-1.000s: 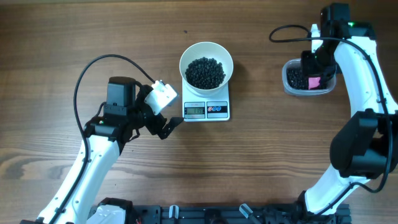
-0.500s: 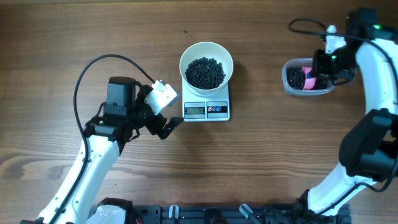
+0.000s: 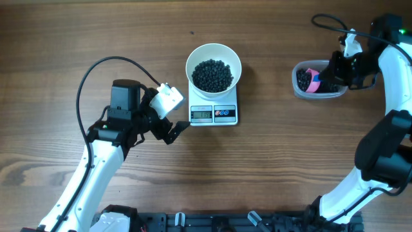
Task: Scoop item into bowl and weigh 150g on scale
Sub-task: 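Lower the pink scoop into the tub and scoop beans, right gripper, then carry the filled scoop with right gripper over the bowl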
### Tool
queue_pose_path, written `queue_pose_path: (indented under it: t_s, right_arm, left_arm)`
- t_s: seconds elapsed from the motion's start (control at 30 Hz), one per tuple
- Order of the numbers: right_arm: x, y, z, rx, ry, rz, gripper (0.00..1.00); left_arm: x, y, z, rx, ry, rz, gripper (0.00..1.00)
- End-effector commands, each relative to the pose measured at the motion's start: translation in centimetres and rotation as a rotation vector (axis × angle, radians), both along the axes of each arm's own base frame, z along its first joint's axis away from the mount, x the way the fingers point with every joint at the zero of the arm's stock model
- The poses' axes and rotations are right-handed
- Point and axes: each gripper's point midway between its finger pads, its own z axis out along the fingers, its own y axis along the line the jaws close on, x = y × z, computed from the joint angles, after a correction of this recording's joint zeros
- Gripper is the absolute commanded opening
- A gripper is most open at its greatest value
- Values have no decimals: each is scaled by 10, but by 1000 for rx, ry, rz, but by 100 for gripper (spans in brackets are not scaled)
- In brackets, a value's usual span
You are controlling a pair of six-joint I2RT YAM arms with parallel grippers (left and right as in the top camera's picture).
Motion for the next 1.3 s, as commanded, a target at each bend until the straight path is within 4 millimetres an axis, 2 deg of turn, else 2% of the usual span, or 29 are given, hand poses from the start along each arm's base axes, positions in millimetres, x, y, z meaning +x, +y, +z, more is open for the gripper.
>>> queue_pose_path:
  t_s: [0.0, 0.37, 0.63, 1.07, 1.17, 1.27]
  right_arm:
    - [-2, 4, -17, 60, 47, -19, 4]
    - [-13, -50, 2, 247, -65, -127, 4]
    - [-16, -64, 20, 370, -161, -158, 4]
    - [-6, -35, 59, 596, -310, -95, 4]
    - [-4, -22, 64, 604, -308, -65, 4]
    - [2, 3, 78, 597, -315, -3, 4]
  left_arm:
    - [-1, 1, -3, -2, 12, 8, 100]
    - [-1, 1, -3, -2, 12, 8, 100]
    - [-1, 1, -3, -2, 12, 8, 100]
    - [-1, 1, -3, -2, 12, 8, 100]
    - [-1, 1, -3, -2, 12, 8, 100]
    - [-1, 1, -3, -2, 12, 8, 100]
